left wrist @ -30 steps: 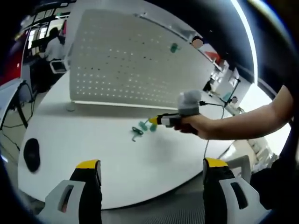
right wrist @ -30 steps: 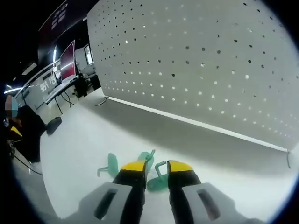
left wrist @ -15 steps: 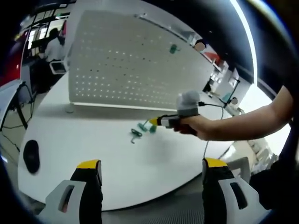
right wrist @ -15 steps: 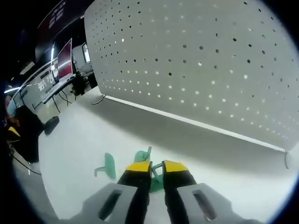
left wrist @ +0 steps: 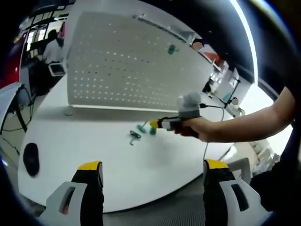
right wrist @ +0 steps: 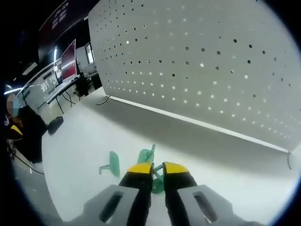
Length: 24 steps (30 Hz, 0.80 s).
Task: Insert the hook assembly into the mounting plate slot until the hook locks in place.
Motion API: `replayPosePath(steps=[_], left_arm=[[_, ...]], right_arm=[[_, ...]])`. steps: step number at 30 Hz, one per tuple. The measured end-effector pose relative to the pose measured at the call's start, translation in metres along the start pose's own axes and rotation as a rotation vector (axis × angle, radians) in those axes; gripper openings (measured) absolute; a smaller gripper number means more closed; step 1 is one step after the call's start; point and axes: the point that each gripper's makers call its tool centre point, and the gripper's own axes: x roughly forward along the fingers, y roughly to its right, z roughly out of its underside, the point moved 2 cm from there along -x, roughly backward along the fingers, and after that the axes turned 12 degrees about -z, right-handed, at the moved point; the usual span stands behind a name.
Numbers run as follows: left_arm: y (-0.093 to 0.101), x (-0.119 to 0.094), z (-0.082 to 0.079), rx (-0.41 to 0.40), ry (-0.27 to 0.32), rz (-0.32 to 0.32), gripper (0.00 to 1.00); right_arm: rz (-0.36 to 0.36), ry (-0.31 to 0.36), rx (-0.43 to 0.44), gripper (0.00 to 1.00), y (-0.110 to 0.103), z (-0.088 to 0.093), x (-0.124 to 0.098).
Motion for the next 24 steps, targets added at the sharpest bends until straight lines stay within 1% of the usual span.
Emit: replayPosePath(steps=[1, 2, 7, 10, 14, 16, 18, 21, 24], left_arm=[[0.000, 0.000, 0.000, 0.000, 0.000, -0.001, 0.89], [0.000, 0.000, 0.000, -0.001, 0.000, 0.000, 0.89], [0.000, -0.001, 0.001, 0.000, 0.001, -0.002, 0.89], [0.001, -0.001, 0.001, -0.004, 0.001, -0.002, 0.88], [0.001, -0.001, 0.000, 0.004, -0.003, 0.004, 0.88], [0.001, -0.001, -0.003, 0.003, 0.001, 0.006, 0.88], [0.001, -0.001, -0.005, 0.005, 0.006, 0.009, 0.87], [0.000, -0.001, -0.008, 0.007, 0.015, 0.006, 0.86], [-0.002, -0.002, -0.008, -0.005, 0.022, 0.004, 0.86]], right_arm=[[-0.003, -0.004, 0.009, 0.07, 0.000, 0.001, 0.000], [-0.013, -0.024, 0.027, 0.07, -0.001, 0.006, 0.001], [-0.004, -0.027, 0.027, 0.14, -0.002, 0.007, -0.001], [0.019, -0.029, 0.023, 0.14, -0.003, 0.008, -0.006], [0.037, -0.009, 0.064, 0.14, -0.004, 0.008, -0.012], [0.041, 0.001, 0.070, 0.12, -0.006, 0.007, -0.015], [0.044, -0.003, 0.061, 0.11, -0.008, 0.007, -0.014], [0.028, -0.006, 0.073, 0.09, -0.009, 0.007, -0.009], [0.028, -0.016, 0.066, 0.09, -0.009, 0.006, -0.004]])
